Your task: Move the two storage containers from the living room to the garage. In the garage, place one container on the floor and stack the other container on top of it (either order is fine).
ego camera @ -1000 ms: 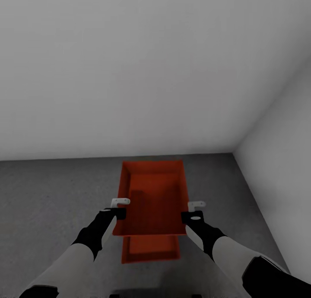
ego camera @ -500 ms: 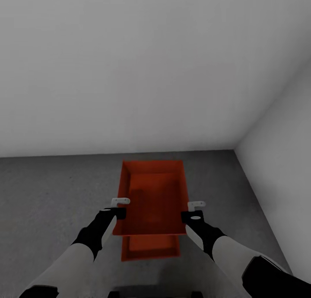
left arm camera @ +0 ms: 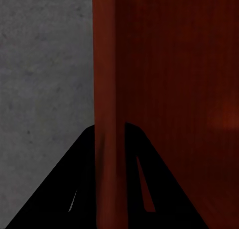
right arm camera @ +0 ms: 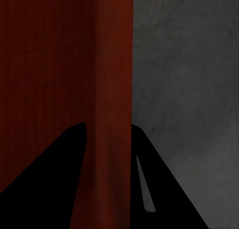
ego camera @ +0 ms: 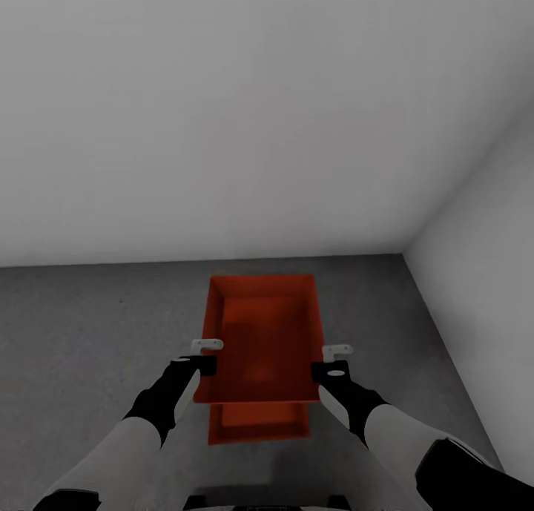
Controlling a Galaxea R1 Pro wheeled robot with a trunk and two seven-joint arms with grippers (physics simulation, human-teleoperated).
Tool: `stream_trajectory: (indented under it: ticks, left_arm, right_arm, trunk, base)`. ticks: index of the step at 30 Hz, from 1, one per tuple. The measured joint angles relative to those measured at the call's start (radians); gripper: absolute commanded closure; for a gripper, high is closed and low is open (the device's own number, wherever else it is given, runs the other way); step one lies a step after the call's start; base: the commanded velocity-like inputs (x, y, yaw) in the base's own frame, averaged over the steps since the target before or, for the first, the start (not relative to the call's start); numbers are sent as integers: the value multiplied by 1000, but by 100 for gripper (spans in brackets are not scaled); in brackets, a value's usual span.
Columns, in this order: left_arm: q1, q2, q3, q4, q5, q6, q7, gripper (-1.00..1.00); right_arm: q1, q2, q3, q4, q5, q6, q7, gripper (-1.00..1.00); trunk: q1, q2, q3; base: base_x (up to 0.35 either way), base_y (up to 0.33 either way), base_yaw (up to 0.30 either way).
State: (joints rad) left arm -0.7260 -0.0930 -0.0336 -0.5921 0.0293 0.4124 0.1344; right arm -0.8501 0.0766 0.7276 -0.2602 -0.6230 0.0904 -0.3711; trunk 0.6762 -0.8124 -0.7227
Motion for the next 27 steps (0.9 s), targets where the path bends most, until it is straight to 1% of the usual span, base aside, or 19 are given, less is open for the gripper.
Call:
stream_trajectory:
  ticks: [27]
  left_arm:
    - [0,0,1,-2,0,0,0,100]
  right_arm:
    - [-1,0,0,0,0,0,0,100]
  trunk:
    - [0,0,-43]
  base:
    - [0,0,0]
